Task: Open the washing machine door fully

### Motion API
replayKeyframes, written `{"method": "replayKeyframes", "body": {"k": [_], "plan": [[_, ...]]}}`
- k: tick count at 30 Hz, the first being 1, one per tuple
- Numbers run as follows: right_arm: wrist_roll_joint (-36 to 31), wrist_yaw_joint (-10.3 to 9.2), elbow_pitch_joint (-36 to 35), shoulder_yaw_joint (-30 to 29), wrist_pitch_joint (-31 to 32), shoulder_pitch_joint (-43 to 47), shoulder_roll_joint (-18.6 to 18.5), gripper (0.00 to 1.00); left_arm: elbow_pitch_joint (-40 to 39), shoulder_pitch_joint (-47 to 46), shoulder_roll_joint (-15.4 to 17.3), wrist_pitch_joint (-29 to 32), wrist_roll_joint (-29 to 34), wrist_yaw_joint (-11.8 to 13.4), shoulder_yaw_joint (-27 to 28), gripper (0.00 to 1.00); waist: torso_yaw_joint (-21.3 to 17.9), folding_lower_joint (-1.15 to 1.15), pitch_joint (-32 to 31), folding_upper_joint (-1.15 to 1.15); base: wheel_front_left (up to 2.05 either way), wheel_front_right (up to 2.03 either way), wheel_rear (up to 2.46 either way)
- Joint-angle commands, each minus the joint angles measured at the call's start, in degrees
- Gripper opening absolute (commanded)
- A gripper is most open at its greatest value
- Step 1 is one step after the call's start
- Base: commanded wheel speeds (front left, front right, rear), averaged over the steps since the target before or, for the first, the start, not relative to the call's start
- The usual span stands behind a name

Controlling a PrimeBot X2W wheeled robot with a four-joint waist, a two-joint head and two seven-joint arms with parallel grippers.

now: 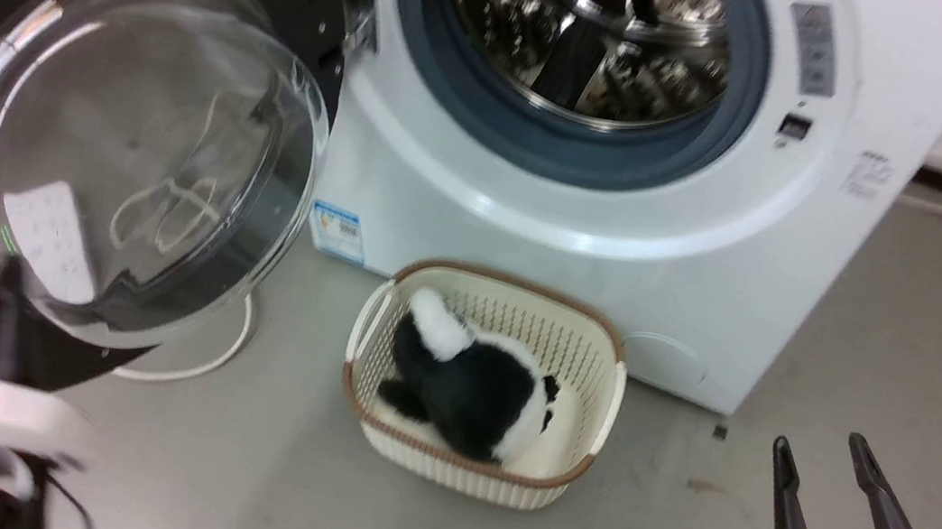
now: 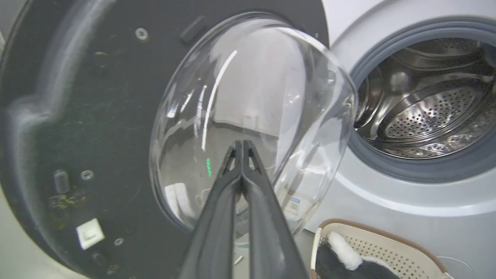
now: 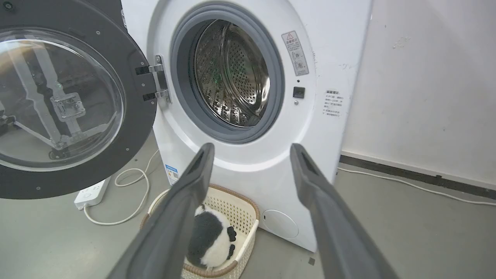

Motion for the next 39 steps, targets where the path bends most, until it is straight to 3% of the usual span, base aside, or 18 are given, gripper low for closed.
{"method": "replayKeyframes", "body": {"k": [1, 3, 4, 5, 6, 14, 22, 39], "plan": [[-0.7, 0.05, -0.2, -0.5, -0.3, 0.6, 0.2, 1.0, -1.0, 1.3, -0.6, -0.2, 0.7, 0.2, -0.8, 0.0, -1.3, 0.01, -2.2, 0.0, 0.0, 0.0, 0.0], [-2.4, 0.05, -0.4, -1.3, -0.3, 1.0, 0.4, 1.0, -3.9, 3.3, -1.6, 0.0, 2.4, 0.9, -2.8, 0.0, -2.2, 0.01, -3.5, 0.0, 0.0, 0.0, 0.0], [-2.9, 0.05, -0.5, -1.7, -0.3, 1.3, 0.5, 1.0, -5.1, 4.2, -2.1, 0.3, 3.0, 1.2, -3.7, 0.27, -2.6, 0.01, -4.1, 0.0, 0.0, 0.0, 0.0], [-3.1, 0.05, -0.6, -2.1, -0.3, 1.5, 0.5, 1.0, -6.2, 5.1, -2.5, 0.6, 3.6, 1.6, -4.6, 0.82, -3.2, 0.01, -4.7, 0.0, 0.0, 0.0, 0.0], [-3.2, 0.05, -0.7, -2.3, -0.3, 1.8, 0.6, 1.0, -7.3, 5.9, -3.0, 0.8, 4.3, 1.9, -5.6, 1.0, -3.7, 0.01, -5.3, 0.0, 0.0, 0.0, 0.0], [-2.2, 0.05, -0.8, -2.1, -0.3, 3.3, 0.8, 1.0, -12.1, 11.4, -7.1, 1.1, 6.8, 3.0, -11.7, 1.0, -7.9, 0.01, -6.7, 0.0, 0.0, 0.0, 0.0], [-0.6, 0.05, 0.0, -1.4, -0.3, 4.2, 0.9, 1.0, -12.3, 15.2, -9.0, 0.6, 8.6, 4.1, -15.0, 1.0, -11.2, 0.01, -7.0, 0.0, 0.0, 0.0, 0.0], [-0.3, 0.05, 1.5, -1.6, -0.3, 4.6, 0.9, 1.0, -10.0, 15.1, -9.5, 0.0, 10.5, 4.8, -17.6, 1.0, -11.8, 0.01, -7.1, 0.0, 0.0, 0.0, 0.0]]}}
